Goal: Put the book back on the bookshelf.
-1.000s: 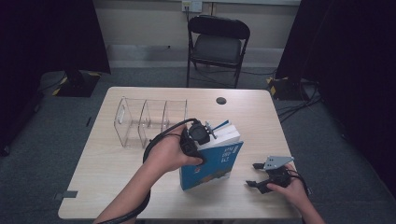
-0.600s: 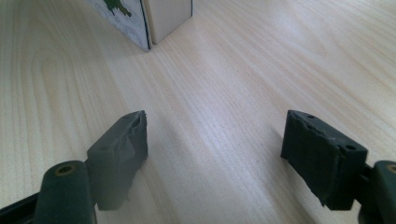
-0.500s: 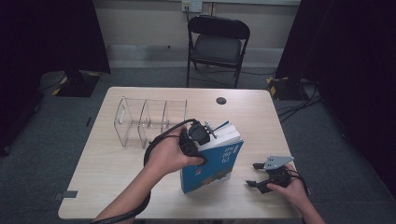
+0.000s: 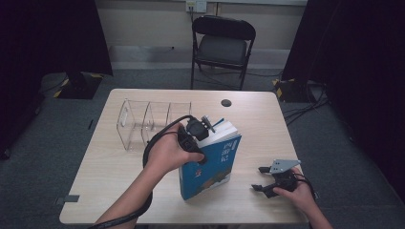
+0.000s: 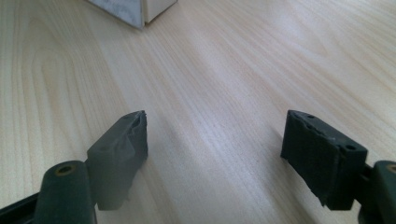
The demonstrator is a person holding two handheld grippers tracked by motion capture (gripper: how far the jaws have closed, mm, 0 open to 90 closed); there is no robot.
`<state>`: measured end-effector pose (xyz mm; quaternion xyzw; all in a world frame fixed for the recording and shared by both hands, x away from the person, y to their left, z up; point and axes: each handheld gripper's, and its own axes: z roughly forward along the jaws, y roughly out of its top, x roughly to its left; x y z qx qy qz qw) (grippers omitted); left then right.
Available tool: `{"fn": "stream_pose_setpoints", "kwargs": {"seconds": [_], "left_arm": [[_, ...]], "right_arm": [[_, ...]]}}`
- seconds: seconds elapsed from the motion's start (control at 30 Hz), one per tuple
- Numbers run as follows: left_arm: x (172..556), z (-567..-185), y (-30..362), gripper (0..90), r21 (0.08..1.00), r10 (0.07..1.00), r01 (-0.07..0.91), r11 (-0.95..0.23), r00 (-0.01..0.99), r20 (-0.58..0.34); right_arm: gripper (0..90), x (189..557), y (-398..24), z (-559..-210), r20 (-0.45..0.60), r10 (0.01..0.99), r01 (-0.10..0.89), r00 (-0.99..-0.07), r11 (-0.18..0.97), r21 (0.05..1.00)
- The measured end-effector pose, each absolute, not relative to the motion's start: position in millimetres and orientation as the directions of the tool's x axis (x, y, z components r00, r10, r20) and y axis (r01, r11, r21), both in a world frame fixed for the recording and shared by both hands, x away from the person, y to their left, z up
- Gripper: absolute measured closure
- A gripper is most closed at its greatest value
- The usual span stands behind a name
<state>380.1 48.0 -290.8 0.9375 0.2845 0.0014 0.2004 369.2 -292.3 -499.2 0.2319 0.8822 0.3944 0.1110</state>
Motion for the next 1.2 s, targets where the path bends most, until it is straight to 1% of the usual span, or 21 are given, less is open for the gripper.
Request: {"fn": "stream_pose_setpoints", "kwargs": {"seconds": [0.03,0.17,0.23,0.43,0.53,0.6,0.73,0.83,0.9,1.2], "left_arm": [[380.1,-290.8,48.0,61.5,0.377,0.534,0.533,-0.758,0.838,-0.111],[385.0,-286.7,57.6,61.6,0.369,0.573,0.571,-0.733,0.811,-0.116],[386.7,-285.3,61.6,61.6,0.364,0.58,0.579,-0.73,0.806,-0.117],[389.3,-282.6,71.1,61.6,0.366,0.609,0.601,-0.71,0.785,-0.108],[392.4,-282.1,76.8,61.6,0.352,0.625,0.616,-0.704,0.774,-0.104],[393.3,-282.1,80.3,61.6,0.354,0.63,0.621,-0.699,0.769,-0.106],[393.6,-281.3,86.5,61.6,0.37,0.662,0.648,-0.666,0.742,-0.107],[393.1,-279.8,89.4,61.6,0.374,0.674,0.653,-0.658,0.733,-0.094],[393.6,-278.9,92.4,61.7,0.377,0.677,0.658,-0.652,0.729,-0.103],[395.9,-274.4,103.8,61.6,0.381,0.708,0.685,-0.621,0.699,-0.102]], "right_arm": [[21.8,368.5,-292.2,-499.0,-0.001,0.495,0.331,-0.869,0.582,0.743],[21.8,369.2,-292.3,-499.2,-0.013,0.497,0.321,-0.868,0.581,0.747],[21.8,368.3,-292.1,-499.1,0.003,0.494,0.333,-0.869,0.582,0.742],[21.8,368.9,-292.2,-499.2,-0.007,0.494,0.324,-0.869,0.582,0.746],[21.8,369.2,-292.4,-499.1,-0.012,0.495,0.322,-0.869,0.582,0.747],[21.8,368.4,-292.1,-499.0,0.005,0.493,0.334,-0.87,0.582,0.741],[21.8,369.1,-292.3,-499.2,-0.012,0.496,0.322,-0.868,0.582,0.747],[21.8,368.4,-292.1,-499.1,0.003,0.494,0.333,-0.869,0.582,0.742],[21.8,369.2,-292.4,-499.1,-0.011,0.495,0.323,-0.869,0.582,0.746],[21.8,369.0,-292.4,-499.0,-0.008,0.494,0.325,-0.869,0.583,0.745]]}}
